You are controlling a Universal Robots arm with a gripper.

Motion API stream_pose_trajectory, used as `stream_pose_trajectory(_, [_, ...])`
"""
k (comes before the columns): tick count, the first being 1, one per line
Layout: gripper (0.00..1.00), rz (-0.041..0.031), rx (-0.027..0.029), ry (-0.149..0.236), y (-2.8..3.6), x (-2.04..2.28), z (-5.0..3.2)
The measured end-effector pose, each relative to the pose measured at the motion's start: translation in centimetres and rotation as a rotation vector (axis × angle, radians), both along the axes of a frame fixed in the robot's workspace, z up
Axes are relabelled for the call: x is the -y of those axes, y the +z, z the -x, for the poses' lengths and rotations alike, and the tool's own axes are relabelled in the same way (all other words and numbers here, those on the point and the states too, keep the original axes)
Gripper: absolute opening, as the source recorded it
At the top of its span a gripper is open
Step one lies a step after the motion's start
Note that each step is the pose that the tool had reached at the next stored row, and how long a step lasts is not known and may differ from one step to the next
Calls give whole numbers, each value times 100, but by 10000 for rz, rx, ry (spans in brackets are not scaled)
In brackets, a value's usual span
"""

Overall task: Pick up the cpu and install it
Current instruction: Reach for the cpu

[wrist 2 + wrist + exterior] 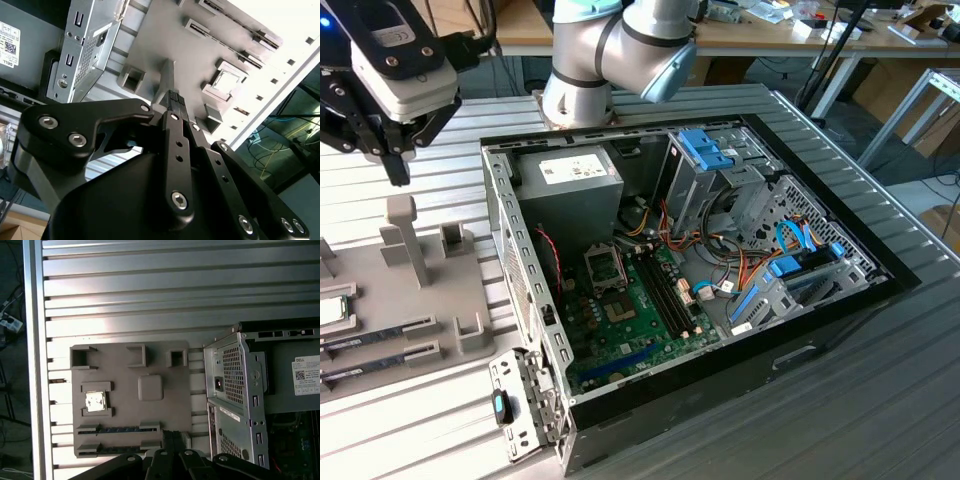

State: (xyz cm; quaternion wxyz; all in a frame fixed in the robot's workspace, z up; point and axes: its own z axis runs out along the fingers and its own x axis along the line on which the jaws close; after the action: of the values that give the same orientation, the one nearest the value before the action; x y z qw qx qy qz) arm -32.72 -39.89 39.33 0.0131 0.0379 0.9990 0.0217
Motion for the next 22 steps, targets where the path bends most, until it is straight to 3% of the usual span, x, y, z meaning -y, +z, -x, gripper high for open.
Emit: stream_pose_trajectory(22, [11, 0, 0, 0, 0, 0, 244])
